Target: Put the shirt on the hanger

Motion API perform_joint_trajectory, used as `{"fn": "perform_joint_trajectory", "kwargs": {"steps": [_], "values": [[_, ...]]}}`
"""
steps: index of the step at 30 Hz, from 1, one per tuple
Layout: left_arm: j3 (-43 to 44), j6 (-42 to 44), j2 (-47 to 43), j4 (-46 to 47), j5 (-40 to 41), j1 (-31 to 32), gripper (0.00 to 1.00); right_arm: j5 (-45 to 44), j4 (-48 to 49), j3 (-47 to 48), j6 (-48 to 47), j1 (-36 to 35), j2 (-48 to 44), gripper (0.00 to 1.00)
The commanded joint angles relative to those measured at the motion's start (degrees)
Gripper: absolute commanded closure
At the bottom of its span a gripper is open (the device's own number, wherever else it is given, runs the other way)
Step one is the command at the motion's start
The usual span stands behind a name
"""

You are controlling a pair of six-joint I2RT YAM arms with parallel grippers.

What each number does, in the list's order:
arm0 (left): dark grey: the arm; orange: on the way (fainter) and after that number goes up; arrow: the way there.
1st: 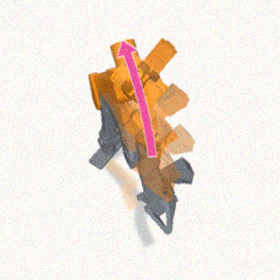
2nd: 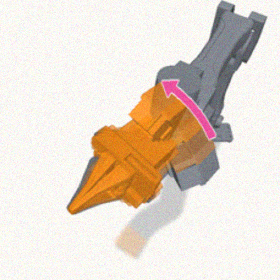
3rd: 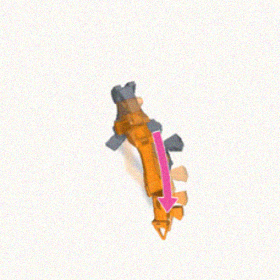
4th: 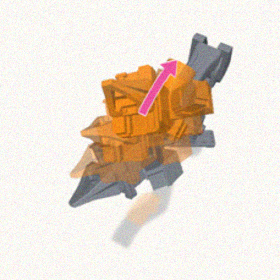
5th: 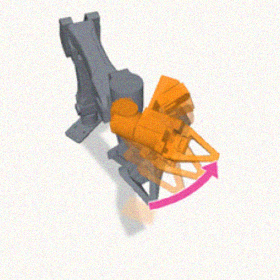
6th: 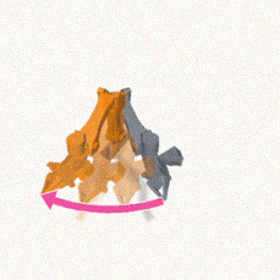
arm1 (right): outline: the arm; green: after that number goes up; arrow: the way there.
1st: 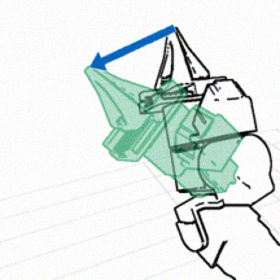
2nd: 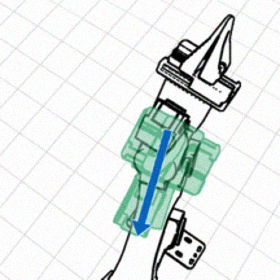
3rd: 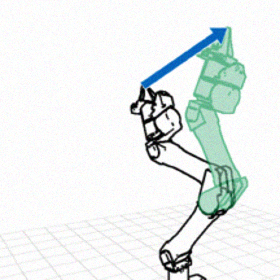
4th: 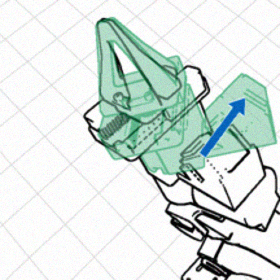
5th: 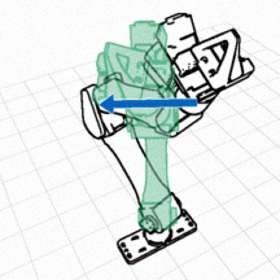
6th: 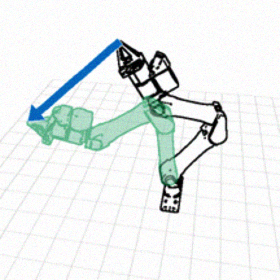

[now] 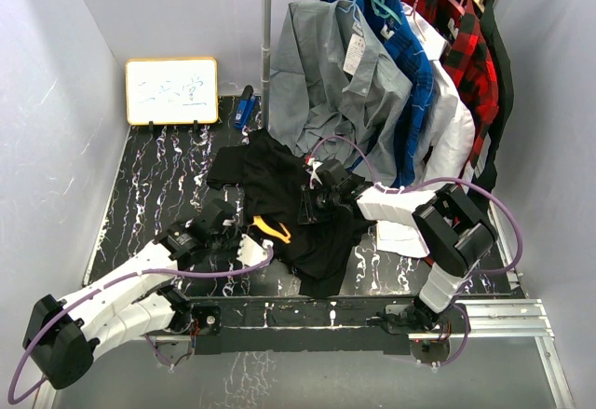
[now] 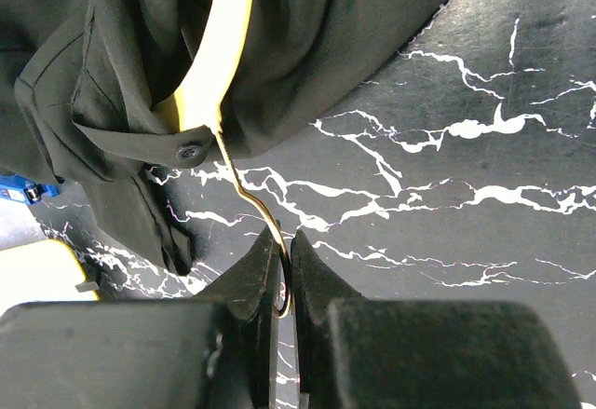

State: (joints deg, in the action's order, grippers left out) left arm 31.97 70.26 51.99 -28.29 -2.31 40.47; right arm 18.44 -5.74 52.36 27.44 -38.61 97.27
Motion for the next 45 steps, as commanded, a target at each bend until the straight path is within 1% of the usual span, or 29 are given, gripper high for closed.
{"fn": "perform_joint_trajectory", "kwargs": {"steps": [1,2,3,7,13,17,21,24,29,31,34,37,41,44,45], "values": [[2.1,-0.7,0.7,-1.2,0.8,0.0,1.00,4.2,4.6,-0.7,1.9,-0.3,0.1,0.94],[2.3,-0.7,0.8,-1.2,0.7,0.0,1.00,4.3,4.3,-0.3,1.9,-0.3,-0.1,0.99],[2.6,-0.8,0.9,-1.2,0.6,0.0,1.00,4.3,3.8,0.1,1.9,-0.4,-0.4,1.00],[4.6,-1.3,1.6,-1.8,0.3,0.0,1.00,3.1,0.5,2.6,1.8,-1.0,-3.1,1.00],[7.2,-1.6,2.9,-3.0,-0.2,0.0,1.00,-0.4,-5.1,7.2,3.1,-2.5,-10.1,1.00],[11.4,-3.3,6.9,-6.4,-0.8,0.0,1.00,-1.4,-6.2,8.2,4.7,-3.4,-14.1,1.00],[19.9,-7.1,13.0,-10.3,-2.2,0.0,1.00,-1.8,-6.5,7.6,5.9,-4.1,-15.5,1.00],[27.9,-9.1,17.2,-13.0,-3.6,0.0,1.00,-2.0,-6.1,6.8,6.5,-4.5,-16.1,1.00],[47.1,-12.5,27.4,-20.1,-6.2,0.5,1.00,-3.5,-7.0,8.1,6.3,-4.8,-16.6,1.00],[52.6,-13.5,30.8,-21.4,-7.2,1.1,1.00,-4.6,-8.3,10.3,6.1,-4.9,-16.9,1.00],[58.1,-14.5,34.0,-20.7,-7.4,2.1,0.99,-6.5,-10.3,13.9,5.6,-4.8,-17.0,1.00],[61.7,-15.3,36.1,-19.8,-7.1,3.5,0.99,-9.7,-12.3,17.1,4.9,-4.8,-16.7,1.00],[63.5,-15.7,37.2,-18.5,-6.5,5.1,0.99,-13.7,-14.1,20.4,3.8,-4.9,-16.8,0.94],[63.6,-15.7,37.4,-17.4,-6.2,5.7,1.00,-19.1,-14.9,21.6,2.3,-4.8,-18.8,0.78],[63.8,-15.7,37.4,-17.4,-6.2,5.8,1.00,-21.1,-15.3,21.8,1.8,-4.9,-19.4,0.74]]}}
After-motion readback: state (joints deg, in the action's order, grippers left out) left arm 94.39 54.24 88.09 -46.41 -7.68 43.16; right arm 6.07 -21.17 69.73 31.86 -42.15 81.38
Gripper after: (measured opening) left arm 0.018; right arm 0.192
